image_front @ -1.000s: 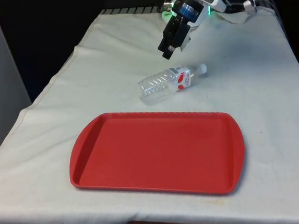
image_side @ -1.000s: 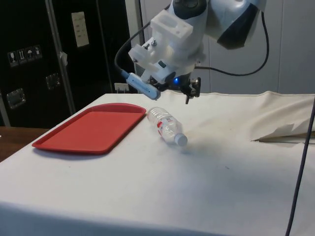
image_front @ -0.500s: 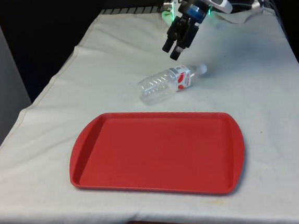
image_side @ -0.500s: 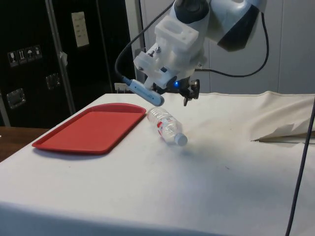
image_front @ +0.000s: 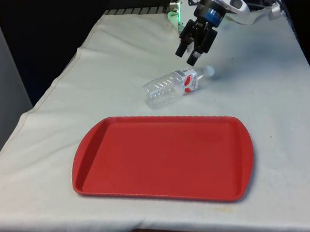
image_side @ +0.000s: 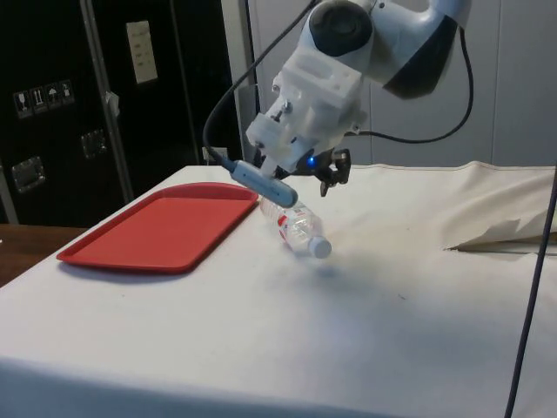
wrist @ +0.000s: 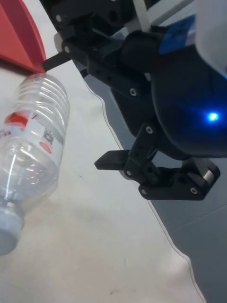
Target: Place the bottle upright on the tray.
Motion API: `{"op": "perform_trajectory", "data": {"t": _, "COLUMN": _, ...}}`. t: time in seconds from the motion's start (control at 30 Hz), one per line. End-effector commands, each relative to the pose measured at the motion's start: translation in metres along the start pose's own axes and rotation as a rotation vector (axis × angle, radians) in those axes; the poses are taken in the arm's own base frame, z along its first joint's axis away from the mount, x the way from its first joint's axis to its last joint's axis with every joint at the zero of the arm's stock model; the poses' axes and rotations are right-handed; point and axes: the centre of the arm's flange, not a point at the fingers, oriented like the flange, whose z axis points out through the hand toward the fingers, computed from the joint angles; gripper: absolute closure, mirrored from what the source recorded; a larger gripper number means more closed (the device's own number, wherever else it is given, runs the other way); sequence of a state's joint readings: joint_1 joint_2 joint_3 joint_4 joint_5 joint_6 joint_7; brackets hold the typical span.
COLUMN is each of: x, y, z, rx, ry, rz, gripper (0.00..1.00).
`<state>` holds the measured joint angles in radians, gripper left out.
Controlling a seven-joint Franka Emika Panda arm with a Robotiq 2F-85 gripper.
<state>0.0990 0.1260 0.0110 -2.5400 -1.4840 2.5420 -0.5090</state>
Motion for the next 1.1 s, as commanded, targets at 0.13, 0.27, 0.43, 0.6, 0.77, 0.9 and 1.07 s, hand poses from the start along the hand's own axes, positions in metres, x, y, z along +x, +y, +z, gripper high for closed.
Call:
{"op": "perform_trajectory", "data": {"t": 0.13, "x": 0.010, "y": 0.005, "z": -0.003, "rx": -0.024, "ry": -0.013, "rz": -0.029, "gripper": 0.00}}
{"op": "perform_trajectory", "data": {"t": 0.27, "x": 0.017, "y": 0.006, "z": -0.003, "rx": -0.029, "ry": -0.014, "rz": -0.048, "gripper": 0.00}}
{"op": "perform_trajectory", "data": {"t": 0.43, "x": 0.025, "y": 0.005, "z": -0.001, "rx": -0.018, "ry": -0.009, "rz": -0.069, "gripper": 0.00}}
{"op": "perform_trajectory", "data": {"t": 0.6, "x": 0.036, "y": 0.009, "z": 0.001, "rx": -0.043, "ry": -0.025, "rz": -0.098, "gripper": 0.00}}
{"op": "perform_trajectory", "data": {"t": 0.77, "x": 0.039, "y": 0.008, "z": 0.004, "rx": -0.045, "ry": -0.029, "rz": -0.115, "gripper": 0.00}}
{"op": "perform_trajectory", "data": {"t": 0.9, "x": 0.038, "y": 0.004, "z": 0.008, "rx": -0.042, "ry": -0.036, "rz": -0.136, "gripper": 0.00}}
{"op": "perform_trajectory", "data": {"t": 1.07, "x": 0.034, "y": 0.000, "z": 0.012, "rx": -0.034, "ry": -0.045, "rz": -0.149, "gripper": 0.00}}
